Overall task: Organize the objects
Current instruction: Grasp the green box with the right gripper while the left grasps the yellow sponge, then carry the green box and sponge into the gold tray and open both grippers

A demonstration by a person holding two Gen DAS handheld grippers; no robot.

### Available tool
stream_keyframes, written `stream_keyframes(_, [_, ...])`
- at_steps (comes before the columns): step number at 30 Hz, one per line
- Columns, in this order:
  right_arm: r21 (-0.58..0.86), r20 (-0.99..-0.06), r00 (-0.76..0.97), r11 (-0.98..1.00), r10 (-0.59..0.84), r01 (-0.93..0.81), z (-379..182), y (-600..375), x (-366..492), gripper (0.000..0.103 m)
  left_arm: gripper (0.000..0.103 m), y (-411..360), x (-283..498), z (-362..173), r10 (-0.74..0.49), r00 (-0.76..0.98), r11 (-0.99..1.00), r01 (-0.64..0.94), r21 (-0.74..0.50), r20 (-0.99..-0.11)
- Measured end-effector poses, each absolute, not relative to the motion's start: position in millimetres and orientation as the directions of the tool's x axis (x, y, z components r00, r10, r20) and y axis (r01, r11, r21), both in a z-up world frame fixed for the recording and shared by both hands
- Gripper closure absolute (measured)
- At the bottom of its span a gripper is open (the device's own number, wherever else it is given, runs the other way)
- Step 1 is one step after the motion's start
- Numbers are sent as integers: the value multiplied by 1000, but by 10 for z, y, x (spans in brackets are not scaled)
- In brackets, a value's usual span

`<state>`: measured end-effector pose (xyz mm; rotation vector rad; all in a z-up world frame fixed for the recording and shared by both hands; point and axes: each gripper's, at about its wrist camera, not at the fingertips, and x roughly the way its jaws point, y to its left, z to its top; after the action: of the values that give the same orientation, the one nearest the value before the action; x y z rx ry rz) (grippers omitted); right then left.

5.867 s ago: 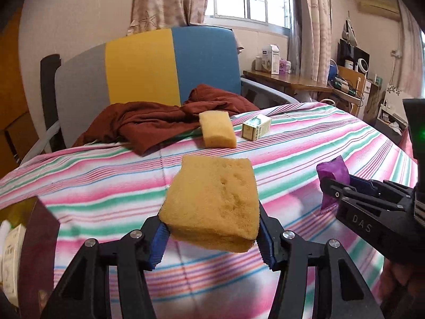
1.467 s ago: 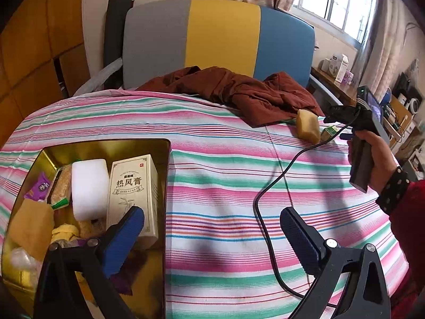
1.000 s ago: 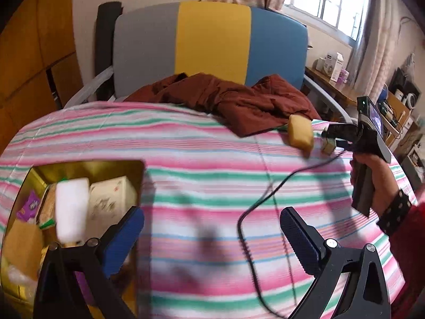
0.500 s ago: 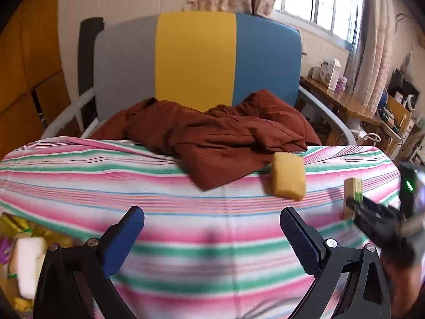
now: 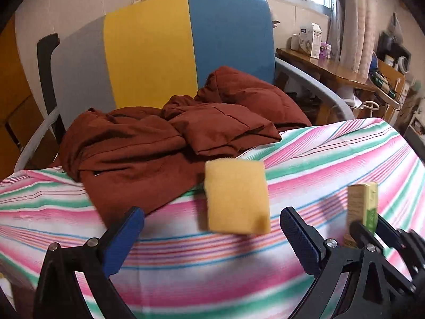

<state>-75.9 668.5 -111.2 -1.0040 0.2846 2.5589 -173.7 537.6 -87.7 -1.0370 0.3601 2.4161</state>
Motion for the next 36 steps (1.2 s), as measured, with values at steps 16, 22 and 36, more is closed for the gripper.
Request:
stream_keyframes(16, [44, -685, -673, -907, 277, -418, -1165, 6672, -758, 72, 49, 5620, -1755, -1190, 388, -567, -789, -611, 56, -727])
stream_keyframes(22, [60, -676, -679, -897, 286, -437, -1165, 6699, -728, 72, 50, 5410, -1708, -1098, 464, -572, -795, -606, -32, -676])
stream_keyframes(36, [74, -619, -713, -880, 329, -470, -994, 6540, -438, 72, 50, 4786, -1310, -913, 525, -559, -785, -609, -112, -642])
